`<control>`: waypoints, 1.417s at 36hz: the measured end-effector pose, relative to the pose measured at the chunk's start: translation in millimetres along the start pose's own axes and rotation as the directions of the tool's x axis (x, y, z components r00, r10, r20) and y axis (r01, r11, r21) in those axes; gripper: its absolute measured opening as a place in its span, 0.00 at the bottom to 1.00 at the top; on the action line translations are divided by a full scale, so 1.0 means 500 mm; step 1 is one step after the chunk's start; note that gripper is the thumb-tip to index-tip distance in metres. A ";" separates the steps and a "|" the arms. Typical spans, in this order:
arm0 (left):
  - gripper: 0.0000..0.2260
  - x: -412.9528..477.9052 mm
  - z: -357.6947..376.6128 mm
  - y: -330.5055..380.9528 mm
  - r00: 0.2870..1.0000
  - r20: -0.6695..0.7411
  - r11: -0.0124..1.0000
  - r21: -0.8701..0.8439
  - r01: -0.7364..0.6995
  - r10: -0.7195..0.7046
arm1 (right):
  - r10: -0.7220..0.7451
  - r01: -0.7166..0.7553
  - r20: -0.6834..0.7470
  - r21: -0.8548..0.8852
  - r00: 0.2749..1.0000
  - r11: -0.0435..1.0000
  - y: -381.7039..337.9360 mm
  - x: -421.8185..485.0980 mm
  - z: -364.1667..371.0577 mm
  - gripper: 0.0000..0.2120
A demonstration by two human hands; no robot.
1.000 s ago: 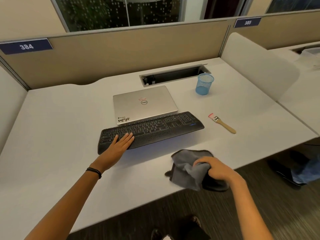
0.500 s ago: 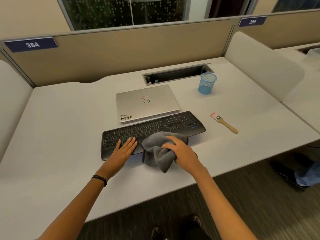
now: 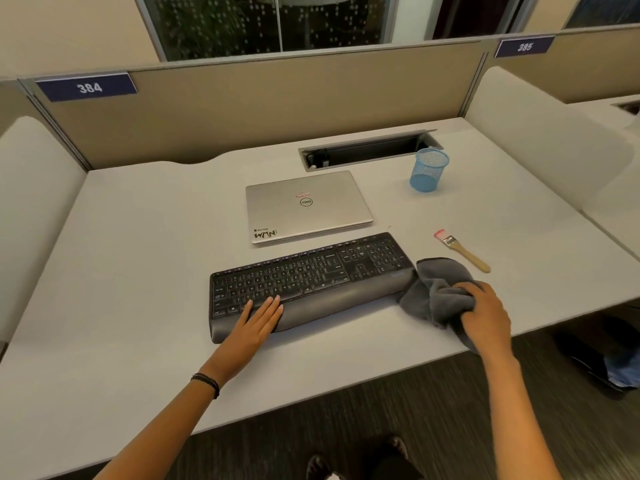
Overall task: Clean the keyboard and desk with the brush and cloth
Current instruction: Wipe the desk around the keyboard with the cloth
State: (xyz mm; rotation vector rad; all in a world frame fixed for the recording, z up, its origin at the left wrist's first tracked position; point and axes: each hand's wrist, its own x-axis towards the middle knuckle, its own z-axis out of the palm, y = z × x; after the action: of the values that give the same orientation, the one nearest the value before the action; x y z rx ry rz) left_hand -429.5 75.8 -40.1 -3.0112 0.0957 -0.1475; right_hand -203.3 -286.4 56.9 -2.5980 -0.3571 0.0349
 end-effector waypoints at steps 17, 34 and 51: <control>0.51 -0.015 -0.006 -0.039 0.974 0.205 0.995 -0.019 -0.098 0.100 | -0.112 0.118 0.143 -0.039 0.983 0.992 0.064 0.073 0.039 0.20; 0.53 0.015 -0.043 -0.028 0.912 0.386 0.980 -0.183 -0.073 0.139 | 0.156 -0.032 -0.127 0.668 0.980 0.743 -0.081 0.240 0.008 0.12; 0.32 0.388 -0.184 0.056 0.992 -0.116 0.960 -0.267 -0.083 0.054 | -0.271 0.503 0.577 -0.291 0.771 0.814 -0.093 0.463 0.196 0.32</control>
State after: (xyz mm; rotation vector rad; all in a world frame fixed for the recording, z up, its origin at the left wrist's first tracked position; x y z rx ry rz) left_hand -247.9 23.6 65.5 -3.2662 0.2501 -0.3144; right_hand -0.2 -139.7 4.9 -2.8453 -1.2423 0.5734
